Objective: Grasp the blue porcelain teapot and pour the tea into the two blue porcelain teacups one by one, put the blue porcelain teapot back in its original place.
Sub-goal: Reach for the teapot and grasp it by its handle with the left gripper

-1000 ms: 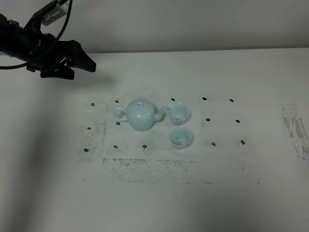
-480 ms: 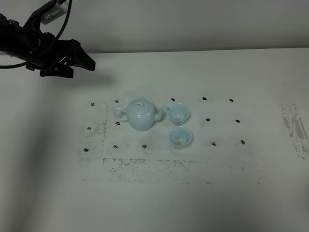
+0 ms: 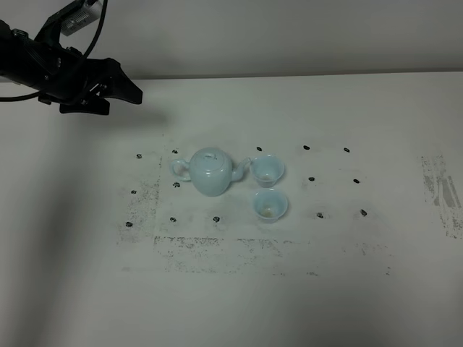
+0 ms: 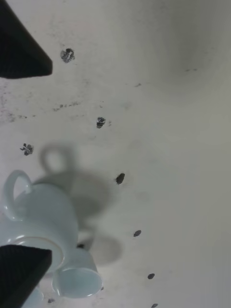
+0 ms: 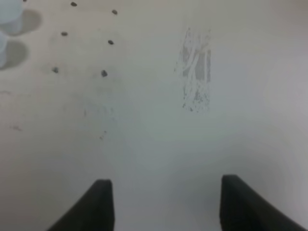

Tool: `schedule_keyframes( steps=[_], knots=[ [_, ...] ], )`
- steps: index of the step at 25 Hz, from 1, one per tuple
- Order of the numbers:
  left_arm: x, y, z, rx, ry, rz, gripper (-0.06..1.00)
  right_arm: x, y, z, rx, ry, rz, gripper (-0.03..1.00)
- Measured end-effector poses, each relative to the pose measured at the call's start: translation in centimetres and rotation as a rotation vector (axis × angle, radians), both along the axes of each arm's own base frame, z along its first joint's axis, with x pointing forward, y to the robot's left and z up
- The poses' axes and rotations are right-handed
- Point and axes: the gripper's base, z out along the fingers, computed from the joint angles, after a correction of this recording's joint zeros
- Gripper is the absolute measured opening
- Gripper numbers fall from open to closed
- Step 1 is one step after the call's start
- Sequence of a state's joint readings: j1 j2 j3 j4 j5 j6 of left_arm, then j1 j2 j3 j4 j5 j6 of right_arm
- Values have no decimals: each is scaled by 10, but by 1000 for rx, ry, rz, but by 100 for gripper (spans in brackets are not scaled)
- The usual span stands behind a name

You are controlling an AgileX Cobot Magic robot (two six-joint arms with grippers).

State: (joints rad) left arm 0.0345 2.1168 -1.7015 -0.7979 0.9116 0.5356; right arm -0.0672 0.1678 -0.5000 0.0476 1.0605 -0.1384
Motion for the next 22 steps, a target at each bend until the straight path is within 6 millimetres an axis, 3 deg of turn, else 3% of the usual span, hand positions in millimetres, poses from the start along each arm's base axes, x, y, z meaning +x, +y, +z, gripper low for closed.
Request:
schedule_keyframes(
  steps=[13, 22],
  knots=[
    [1, 1, 0, 14, -23, -9, 68, -25, 3, -1, -15, -149, 17, 51],
    [1, 1, 0, 27, -39, -26, 68, -26, 4, -1, -19, -162, 30, 51]
  ],
)
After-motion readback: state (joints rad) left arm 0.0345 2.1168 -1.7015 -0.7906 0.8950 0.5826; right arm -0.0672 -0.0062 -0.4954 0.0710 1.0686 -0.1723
